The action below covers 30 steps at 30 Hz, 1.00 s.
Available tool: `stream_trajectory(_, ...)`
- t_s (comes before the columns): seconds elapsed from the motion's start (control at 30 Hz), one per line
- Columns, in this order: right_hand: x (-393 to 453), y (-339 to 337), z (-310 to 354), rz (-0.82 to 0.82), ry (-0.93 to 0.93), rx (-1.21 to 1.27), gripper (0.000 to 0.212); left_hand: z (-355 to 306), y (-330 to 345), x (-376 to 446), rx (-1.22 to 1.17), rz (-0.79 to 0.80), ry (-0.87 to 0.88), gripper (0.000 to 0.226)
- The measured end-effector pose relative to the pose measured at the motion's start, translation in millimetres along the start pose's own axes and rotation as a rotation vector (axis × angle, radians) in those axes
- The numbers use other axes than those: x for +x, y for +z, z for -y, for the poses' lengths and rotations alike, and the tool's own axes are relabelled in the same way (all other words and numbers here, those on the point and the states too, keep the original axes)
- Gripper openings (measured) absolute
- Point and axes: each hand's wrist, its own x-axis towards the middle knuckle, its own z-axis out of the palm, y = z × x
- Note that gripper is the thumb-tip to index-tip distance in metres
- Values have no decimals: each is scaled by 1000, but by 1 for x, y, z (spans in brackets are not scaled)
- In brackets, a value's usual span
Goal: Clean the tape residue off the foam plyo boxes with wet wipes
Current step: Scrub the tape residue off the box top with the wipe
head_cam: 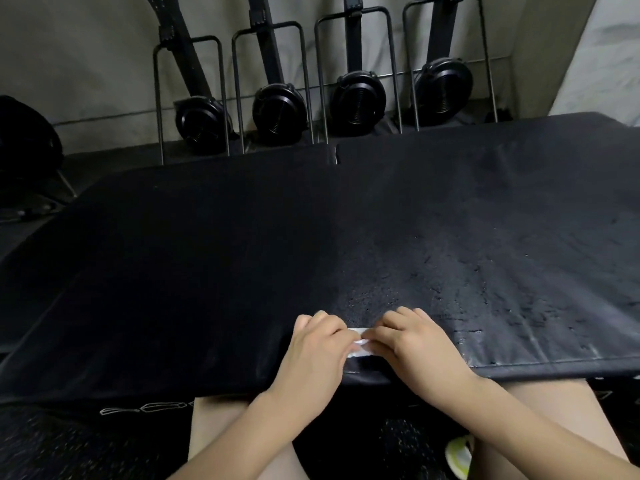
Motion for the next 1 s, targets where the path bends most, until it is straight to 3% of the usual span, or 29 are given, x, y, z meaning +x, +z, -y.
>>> stream_trajectory(0.17,-21,-9,13,67,-76,55,21,-9,-4,-24,-29,31,36,28)
stream_trajectory(0.3,-33,-10,12,72,-126,37,20,-6,-3,-31,-34,70,83,22)
stream_trajectory(0.43,-4,-2,2,102,-15,24,20,3,1,0,4,67,19,29)
stream_trajectory(0.53,21,-3,-4,90,124,100,20,5,-7,25,22,57,-80,22)
stream_trajectory(0.6,28,-17,-1,77,261,322,24,0,-20,33,-121,84,-183,17)
stream_trajectory(0.67,26,-35,3,97,392,619,45,-4,-36,34,-384,107,-371,16)
stream_trajectory(0.77,20,-50,3,196,331,710,76,-8,-55,32,-698,159,-549,15)
stream_trajectory(0.83,17,-48,2,169,266,630,65,-11,-59,31,-894,196,-622,16)
stream_trajectory(0.9,17,-46,5,79,284,635,39,-14,-60,30,-1016,190,-676,19)
stream_trajectory(1.0,16,-47,8,5,431,727,5,-18,-63,28,-1077,228,-692,44)
